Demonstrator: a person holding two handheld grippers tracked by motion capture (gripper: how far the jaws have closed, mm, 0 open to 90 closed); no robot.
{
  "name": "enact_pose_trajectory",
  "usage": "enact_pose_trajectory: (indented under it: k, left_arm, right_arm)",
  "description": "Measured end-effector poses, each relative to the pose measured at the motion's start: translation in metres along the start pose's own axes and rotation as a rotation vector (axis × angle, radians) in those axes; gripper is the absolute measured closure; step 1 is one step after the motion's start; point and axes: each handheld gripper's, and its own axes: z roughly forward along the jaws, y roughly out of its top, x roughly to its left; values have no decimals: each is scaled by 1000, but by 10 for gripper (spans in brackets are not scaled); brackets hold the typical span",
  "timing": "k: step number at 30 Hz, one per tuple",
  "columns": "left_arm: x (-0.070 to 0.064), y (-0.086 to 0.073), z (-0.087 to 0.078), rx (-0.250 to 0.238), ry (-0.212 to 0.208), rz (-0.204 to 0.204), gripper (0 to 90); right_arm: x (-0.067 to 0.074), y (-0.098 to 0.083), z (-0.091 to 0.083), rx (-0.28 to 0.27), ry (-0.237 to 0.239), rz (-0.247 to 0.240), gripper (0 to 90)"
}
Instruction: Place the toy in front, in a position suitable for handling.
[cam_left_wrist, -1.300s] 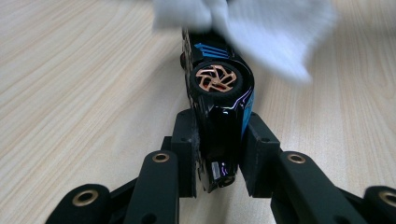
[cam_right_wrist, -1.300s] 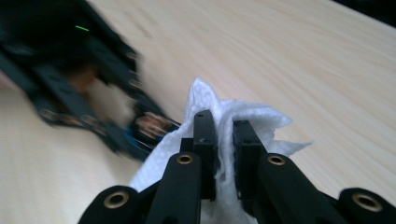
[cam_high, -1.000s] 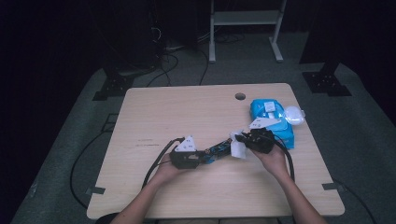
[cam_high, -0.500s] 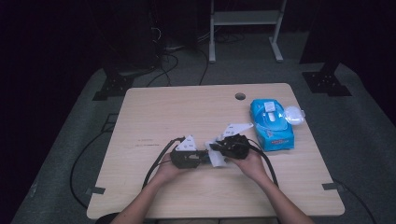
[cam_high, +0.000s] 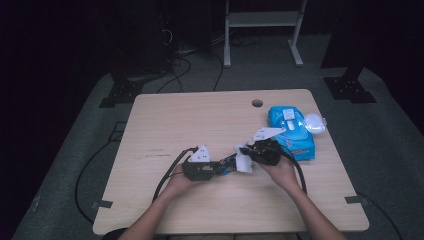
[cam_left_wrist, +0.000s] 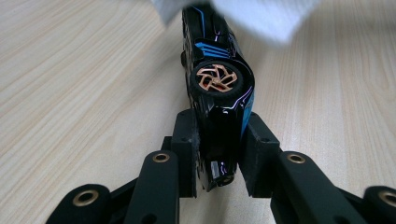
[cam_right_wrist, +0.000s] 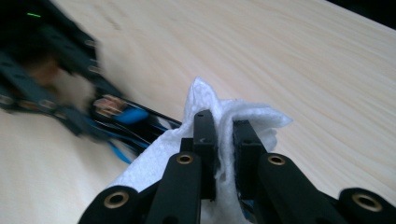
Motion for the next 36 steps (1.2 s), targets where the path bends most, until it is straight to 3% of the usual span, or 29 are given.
enact_pose_trajectory:
  k: [3,6,13,18,27,29,31,36]
  left_arm:
    - [0,0,0,-3,-1,-3,700]
    - [0,0,0,-2,-1,-2,700]
    - [1,-1,-1,-3,-4,-5,700]
    - [1,0,0,-3,-3,0,700]
    - [2,0,-1,2,-3,2,700]
    - [2,-1,-2,6,-1,6,700]
    - [3,-1,-3,6,-2,7,700]
    - [6,-1,-4,12,3,18,700]
  right_arm:
    - [-14,-8,-11,9,-31,47,824]
    - [-19,-12,-17,17,-49,51,824]
    - [-10,-12,-15,5,-54,33,824]
    - [8,0,-1,0,4,-8,825]
    - [57,22,35,-19,192,-49,824]
    - [62,23,37,-14,177,-80,824]
    - [56,23,35,-5,165,-74,824]
    - [24,14,19,18,62,-48,824]
